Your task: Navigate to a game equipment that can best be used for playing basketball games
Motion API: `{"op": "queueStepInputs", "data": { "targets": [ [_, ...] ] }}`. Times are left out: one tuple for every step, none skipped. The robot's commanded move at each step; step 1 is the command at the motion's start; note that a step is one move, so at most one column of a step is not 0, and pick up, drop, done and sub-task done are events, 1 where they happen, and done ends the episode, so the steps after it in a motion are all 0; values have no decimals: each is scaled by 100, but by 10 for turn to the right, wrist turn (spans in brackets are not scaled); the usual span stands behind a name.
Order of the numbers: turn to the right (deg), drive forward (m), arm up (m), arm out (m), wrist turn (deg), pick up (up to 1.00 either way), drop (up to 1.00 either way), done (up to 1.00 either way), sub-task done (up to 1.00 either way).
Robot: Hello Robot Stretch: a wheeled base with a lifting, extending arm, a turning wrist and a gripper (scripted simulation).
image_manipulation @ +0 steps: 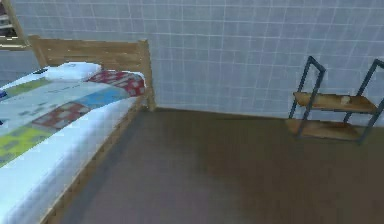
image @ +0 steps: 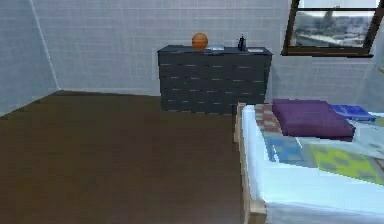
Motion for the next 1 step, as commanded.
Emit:
{"op": "queueStepInputs", "data": {
  "targets": [
    [0, 65, 0, 0, 0, 0, 0, 0, 0]
  ]
}}
